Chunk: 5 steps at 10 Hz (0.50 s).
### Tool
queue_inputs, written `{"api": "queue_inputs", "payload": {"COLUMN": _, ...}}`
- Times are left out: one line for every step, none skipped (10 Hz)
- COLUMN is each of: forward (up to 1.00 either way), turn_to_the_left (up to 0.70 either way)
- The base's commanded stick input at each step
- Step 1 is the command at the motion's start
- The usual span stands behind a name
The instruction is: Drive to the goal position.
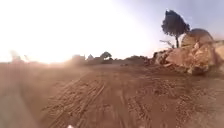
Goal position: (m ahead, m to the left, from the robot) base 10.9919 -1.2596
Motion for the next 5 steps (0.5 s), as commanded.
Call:
{"api": "queue_inputs", "payload": {"forward": 0.66, "turn_to_the_left": 0.0}}
{"api": "queue_inputs", "payload": {"forward": 0.66, "turn_to_the_left": 0.0}}
{"api": "queue_inputs", "payload": {"forward": 0.67, "turn_to_the_left": 0.0}}
{"api": "queue_inputs", "payload": {"forward": 0.66, "turn_to_the_left": 0.0}}
{"api": "queue_inputs", "payload": {"forward": 0.66, "turn_to_the_left": 0.0}}
